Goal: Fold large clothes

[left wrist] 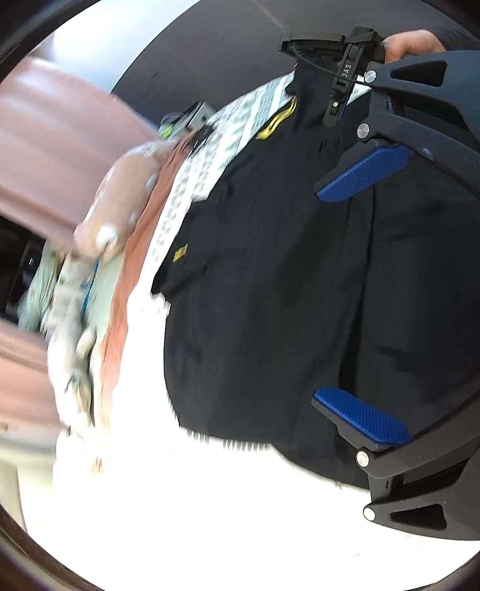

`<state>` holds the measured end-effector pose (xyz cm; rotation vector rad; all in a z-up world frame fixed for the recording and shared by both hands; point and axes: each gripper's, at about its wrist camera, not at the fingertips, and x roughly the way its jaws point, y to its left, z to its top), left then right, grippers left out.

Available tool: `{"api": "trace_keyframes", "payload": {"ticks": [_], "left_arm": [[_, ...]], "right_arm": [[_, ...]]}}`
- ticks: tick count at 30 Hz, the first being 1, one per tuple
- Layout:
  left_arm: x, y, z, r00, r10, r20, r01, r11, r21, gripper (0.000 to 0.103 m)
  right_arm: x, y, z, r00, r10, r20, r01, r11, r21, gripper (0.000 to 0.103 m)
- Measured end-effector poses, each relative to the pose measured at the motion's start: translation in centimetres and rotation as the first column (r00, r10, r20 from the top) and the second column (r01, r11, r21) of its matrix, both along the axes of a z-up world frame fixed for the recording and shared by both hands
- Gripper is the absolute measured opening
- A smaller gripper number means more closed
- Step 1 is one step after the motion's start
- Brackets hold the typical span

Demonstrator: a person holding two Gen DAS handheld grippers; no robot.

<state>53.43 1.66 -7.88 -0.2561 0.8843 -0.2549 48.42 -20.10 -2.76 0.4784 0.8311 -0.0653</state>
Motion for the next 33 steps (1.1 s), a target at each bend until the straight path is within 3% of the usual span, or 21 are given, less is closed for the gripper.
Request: {"api": "trace_keyframes", "payload": {"ticks": [5, 7, 9, 11, 12, 16, 17, 18, 21, 27, 30, 32, 33], "left_arm": [[-0.4, 5.4, -1.4, 0.997, 0.071, 0.009, -0.071, 0.996, 0.053, 0.102], [-0.3, 7.0, -2.3, 0.996, 0.091, -0.003, -0.091, 0.994, 0.062, 0.094], [0.1, 8.2, -3.5, 0.993, 0.111, -0.030, -0.109, 0.991, 0.075, 0.078], [0.3, 9.4, -4.8, 0.991, 0.126, -0.054, -0.122, 0.989, 0.086, 0.072], [0.5, 9.8, -5.4, 0.989, 0.130, -0.065, -0.123, 0.988, 0.090, 0.072], [2.1, 9.1, -8.1, 0.987, 0.110, -0.118, -0.093, 0.985, 0.142, 0.062], [2.5, 8.9, -8.7, 0.986, 0.107, -0.129, -0.087, 0.985, 0.152, 0.061], [2.9, 8.9, -9.3, 0.985, 0.106, -0.135, -0.084, 0.984, 0.155, 0.061], [4.2, 8.1, -10.3, 0.984, 0.103, -0.147, -0.076, 0.981, 0.180, 0.061], [6.0, 7.4, -10.8, 0.984, 0.082, -0.158, -0.046, 0.975, 0.215, 0.057], [5.8, 7.6, -10.2, 0.988, 0.067, -0.140, -0.039, 0.981, 0.191, 0.057], [5.1, 8.1, -9.4, 0.993, 0.049, -0.110, -0.034, 0.990, 0.136, 0.057], [4.8, 8.4, -9.0, 0.994, 0.046, -0.096, -0.035, 0.993, 0.112, 0.057]], "right_arm": [[2.7, 2.4, -0.8, 0.996, 0.040, -0.076, -0.046, 0.996, -0.082, 0.071], [3.3, 3.1, -1.1, 0.994, 0.052, -0.097, -0.063, 0.992, -0.109, 0.071], [4.0, 4.2, -1.8, 0.990, 0.071, -0.123, -0.087, 0.987, -0.137, 0.071], [4.6, 4.9, -2.3, 0.987, 0.078, -0.141, -0.106, 0.973, -0.203, 0.055], [5.0, 5.4, -2.6, 0.987, 0.070, -0.146, -0.104, 0.966, -0.236, 0.039], [6.2, 5.0, -2.8, 0.987, 0.078, -0.138, -0.113, 0.956, -0.269, 0.029], [6.5, 4.9, -2.5, 0.988, 0.072, -0.135, -0.109, 0.951, -0.288, 0.024], [6.8, 4.6, -2.2, 0.990, 0.050, -0.134, -0.091, 0.941, -0.326, 0.011], [7.8, 3.2, -1.8, 0.991, 0.011, -0.131, -0.057, 0.932, -0.357, 0.004], [9.1, -0.1, -2.9, 0.983, -0.070, -0.168, 0.007, 0.936, -0.352, 0.004], [8.3, -0.9, -1.4, 0.997, -0.031, -0.073, 0.015, 0.978, -0.210, 0.005], [7.8, -0.4, -0.8, 0.998, -0.016, -0.055, 0.004, 0.980, -0.201, 0.013], [7.7, 0.2, -0.6, 0.999, 0.002, -0.043, -0.011, 0.978, -0.206, 0.037]]}}
